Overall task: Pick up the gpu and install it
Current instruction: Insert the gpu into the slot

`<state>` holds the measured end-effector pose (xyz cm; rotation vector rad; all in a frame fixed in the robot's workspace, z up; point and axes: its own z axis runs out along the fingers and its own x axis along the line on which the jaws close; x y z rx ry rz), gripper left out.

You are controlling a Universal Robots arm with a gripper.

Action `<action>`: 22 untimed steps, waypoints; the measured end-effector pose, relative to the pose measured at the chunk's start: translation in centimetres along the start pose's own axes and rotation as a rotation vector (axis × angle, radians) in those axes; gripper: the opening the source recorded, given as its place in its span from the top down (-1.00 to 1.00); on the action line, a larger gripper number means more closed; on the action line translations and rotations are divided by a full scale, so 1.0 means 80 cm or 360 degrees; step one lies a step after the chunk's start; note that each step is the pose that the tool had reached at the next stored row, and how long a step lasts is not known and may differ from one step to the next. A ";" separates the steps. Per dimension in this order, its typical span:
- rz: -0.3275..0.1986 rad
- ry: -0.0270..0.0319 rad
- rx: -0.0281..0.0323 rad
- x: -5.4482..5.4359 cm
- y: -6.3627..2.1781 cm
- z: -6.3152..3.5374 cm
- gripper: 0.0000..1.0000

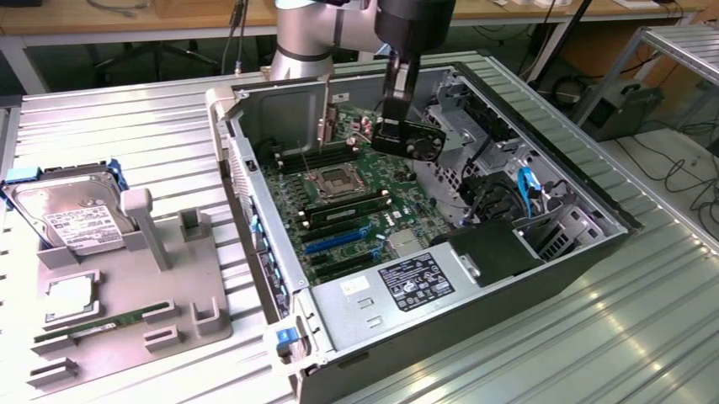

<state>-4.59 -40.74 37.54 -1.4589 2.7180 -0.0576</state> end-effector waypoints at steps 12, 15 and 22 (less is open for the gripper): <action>-0.0177 -0.00092 -0.00047 0.000 0.000 0.000 0.48; -0.0222 -0.00114 -0.00059 0.000 0.000 0.000 0.48; -0.0363 -0.00190 -0.00098 0.000 0.000 0.000 0.48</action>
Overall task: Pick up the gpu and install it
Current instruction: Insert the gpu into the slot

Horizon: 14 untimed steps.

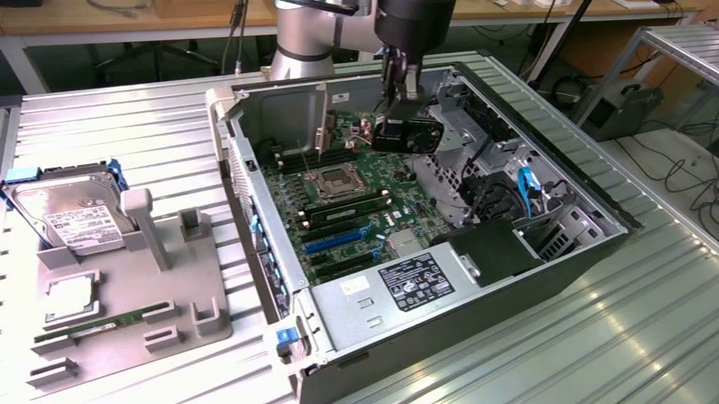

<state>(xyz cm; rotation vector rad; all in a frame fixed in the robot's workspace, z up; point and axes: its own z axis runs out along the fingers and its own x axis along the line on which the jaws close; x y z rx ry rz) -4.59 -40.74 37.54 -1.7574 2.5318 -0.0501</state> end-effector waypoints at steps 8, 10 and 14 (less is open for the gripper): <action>-0.0145 -0.00078 -0.00040 0.000 0.000 0.000 0.48; -0.0175 -0.00095 -0.00049 0.000 0.000 0.000 0.48; -0.0273 -0.00153 -0.00078 0.000 0.000 0.000 0.48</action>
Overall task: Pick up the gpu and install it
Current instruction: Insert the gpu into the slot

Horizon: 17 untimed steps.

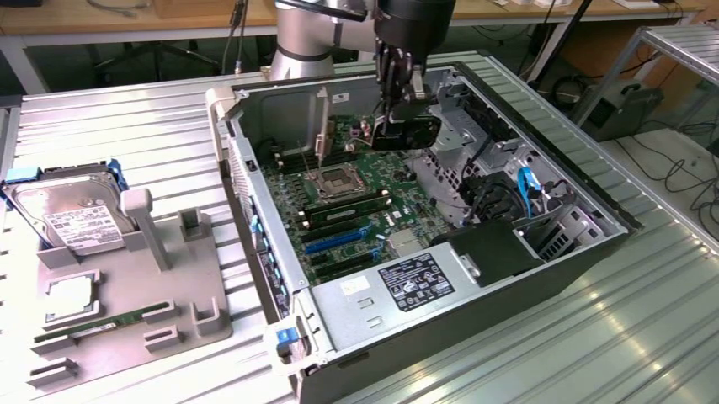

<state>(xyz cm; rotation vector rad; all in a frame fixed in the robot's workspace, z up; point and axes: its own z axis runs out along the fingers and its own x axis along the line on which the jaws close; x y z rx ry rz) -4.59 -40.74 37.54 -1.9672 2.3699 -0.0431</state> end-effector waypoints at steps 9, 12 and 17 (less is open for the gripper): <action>-0.0176 -0.00106 -0.00052 0.000 0.000 0.000 0.48; -0.0217 -0.00131 -0.00064 0.000 0.000 0.000 0.48; -0.0297 -0.00179 -0.00087 0.000 0.000 0.000 0.48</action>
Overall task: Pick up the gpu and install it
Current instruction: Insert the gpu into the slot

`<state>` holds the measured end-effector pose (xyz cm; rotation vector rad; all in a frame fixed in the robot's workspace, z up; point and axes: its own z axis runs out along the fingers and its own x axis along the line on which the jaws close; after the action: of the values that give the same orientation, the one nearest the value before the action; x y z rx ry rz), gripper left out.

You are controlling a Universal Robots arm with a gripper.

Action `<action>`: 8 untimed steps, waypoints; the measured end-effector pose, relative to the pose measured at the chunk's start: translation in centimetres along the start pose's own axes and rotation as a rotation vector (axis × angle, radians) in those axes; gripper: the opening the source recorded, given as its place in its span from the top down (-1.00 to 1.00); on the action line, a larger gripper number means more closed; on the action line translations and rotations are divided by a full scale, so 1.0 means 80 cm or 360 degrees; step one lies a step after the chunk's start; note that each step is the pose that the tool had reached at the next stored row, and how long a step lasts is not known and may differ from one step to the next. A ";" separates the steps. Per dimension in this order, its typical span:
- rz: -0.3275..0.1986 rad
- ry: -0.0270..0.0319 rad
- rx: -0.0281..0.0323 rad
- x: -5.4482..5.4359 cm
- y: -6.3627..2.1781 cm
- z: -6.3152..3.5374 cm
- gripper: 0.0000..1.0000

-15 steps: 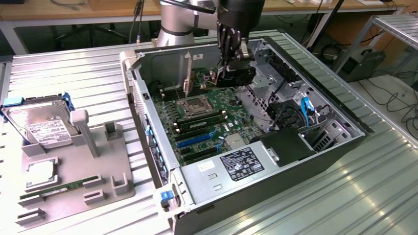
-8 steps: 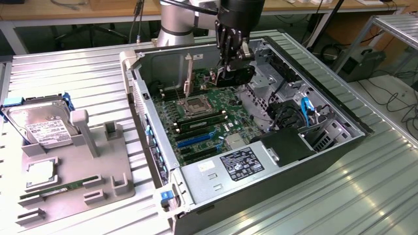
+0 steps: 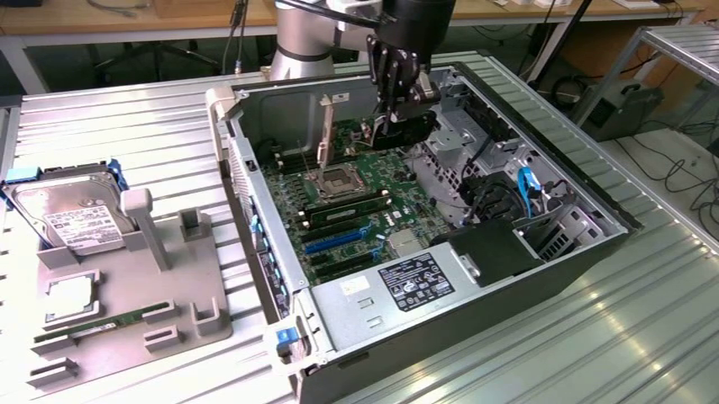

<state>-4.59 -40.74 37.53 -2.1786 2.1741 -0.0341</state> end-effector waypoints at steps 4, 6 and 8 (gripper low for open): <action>-0.0057 -0.00032 -0.00017 0.000 0.000 0.000 0.48; -0.0084 -0.00048 -0.00024 0.000 0.000 0.000 0.48; -0.0111 -0.00064 -0.00032 0.000 0.000 0.000 0.48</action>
<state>-4.59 -40.74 37.54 -2.2530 2.0961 -0.0309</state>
